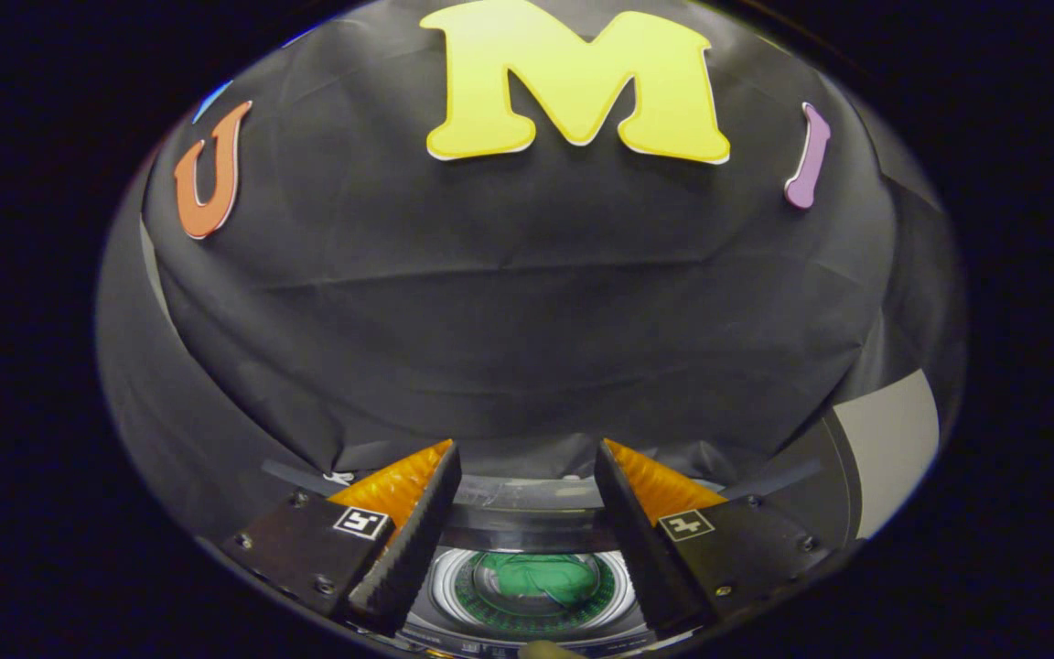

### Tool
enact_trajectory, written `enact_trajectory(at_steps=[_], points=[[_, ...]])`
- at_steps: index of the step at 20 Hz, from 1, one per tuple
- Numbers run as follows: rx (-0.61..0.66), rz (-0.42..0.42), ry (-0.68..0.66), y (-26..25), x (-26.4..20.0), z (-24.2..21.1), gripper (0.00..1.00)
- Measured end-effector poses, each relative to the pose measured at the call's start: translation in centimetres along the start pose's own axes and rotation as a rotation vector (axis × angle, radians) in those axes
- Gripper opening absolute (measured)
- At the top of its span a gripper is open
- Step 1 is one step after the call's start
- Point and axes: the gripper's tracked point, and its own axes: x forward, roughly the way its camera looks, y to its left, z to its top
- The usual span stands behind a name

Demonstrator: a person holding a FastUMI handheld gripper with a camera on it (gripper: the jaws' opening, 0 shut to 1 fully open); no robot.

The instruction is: Put the clothes into the washing machine and then close the washing machine lid.

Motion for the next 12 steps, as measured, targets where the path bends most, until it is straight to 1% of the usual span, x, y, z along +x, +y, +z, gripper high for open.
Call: enact_trajectory(at_steps=[7,12], points=[[-0.002,0.017,-0.051,0.1,-1.8,-1.8,0.92],[-0.019,0.027,-0.076,0.2,-4.1,-4.2,0.92]])
